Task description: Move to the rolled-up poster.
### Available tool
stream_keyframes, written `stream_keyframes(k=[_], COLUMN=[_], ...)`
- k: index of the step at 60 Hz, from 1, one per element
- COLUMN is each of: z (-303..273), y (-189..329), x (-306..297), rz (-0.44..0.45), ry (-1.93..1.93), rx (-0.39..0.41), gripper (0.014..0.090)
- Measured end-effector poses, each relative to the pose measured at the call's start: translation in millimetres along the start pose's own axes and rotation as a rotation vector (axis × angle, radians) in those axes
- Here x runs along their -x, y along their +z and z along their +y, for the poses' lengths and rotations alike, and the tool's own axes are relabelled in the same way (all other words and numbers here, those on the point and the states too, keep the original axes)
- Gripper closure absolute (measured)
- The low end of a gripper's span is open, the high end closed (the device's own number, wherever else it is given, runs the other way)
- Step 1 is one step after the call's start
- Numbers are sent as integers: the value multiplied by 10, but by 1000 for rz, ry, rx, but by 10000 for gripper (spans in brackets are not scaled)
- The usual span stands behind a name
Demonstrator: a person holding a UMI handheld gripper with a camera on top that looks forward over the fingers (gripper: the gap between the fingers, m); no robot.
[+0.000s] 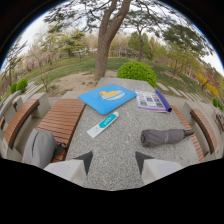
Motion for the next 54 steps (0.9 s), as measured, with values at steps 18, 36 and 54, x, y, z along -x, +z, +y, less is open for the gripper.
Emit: stream_keyframes(k=[18, 36, 54], z=[-7, -45, -310], y=[-14, 188, 715], x=[-325, -1114, -1794], rz=[27, 99, 107], ry=[-3, 18, 6], rx=[18, 33, 36], gripper=[204, 202, 201])
